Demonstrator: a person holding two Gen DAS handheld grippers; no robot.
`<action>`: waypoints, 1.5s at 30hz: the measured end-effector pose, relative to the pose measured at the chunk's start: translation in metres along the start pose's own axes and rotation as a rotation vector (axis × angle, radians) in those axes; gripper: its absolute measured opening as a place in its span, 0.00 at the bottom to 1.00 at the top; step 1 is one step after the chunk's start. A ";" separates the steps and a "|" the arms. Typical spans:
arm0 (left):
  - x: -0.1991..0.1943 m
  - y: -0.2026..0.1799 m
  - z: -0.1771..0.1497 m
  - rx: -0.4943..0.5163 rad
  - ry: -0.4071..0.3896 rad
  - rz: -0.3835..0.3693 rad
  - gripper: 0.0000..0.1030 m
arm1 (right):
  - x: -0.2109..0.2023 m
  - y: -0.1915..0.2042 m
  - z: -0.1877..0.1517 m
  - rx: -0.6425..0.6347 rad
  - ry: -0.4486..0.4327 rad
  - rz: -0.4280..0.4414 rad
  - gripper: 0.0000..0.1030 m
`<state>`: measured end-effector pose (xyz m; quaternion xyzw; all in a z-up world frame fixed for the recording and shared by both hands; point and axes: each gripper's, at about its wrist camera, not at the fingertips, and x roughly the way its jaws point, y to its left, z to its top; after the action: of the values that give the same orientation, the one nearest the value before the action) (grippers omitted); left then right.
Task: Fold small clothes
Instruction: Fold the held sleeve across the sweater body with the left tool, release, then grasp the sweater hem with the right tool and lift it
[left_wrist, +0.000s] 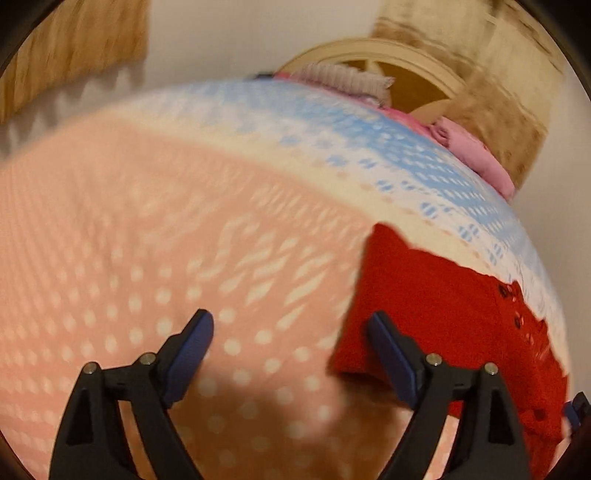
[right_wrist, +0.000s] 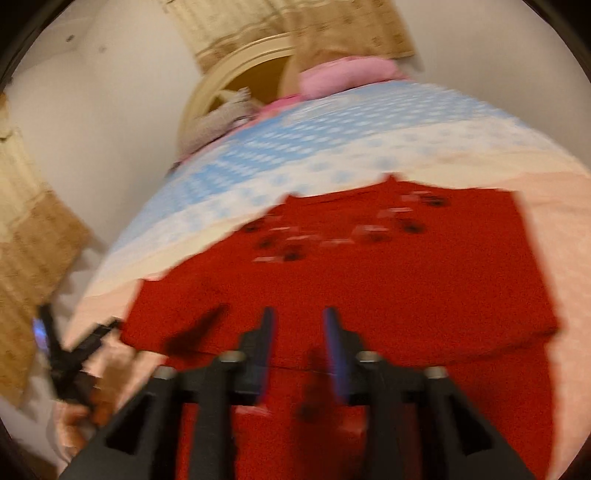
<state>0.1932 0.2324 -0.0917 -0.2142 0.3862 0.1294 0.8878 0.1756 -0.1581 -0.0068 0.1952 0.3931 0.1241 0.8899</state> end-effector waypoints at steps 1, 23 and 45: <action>0.001 0.002 -0.001 -0.012 0.001 -0.014 0.87 | 0.006 0.006 0.001 0.008 0.007 0.028 0.55; -0.005 0.017 0.003 -0.081 -0.030 -0.159 1.00 | 0.075 0.107 0.017 -0.149 0.089 0.037 0.06; -0.002 0.011 0.003 -0.050 -0.022 -0.117 1.00 | -0.053 -0.001 0.090 -0.222 -0.083 -0.149 0.06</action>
<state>0.1898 0.2433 -0.0914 -0.2571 0.3600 0.0893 0.8924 0.2081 -0.2015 0.0821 0.0709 0.3531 0.0922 0.9283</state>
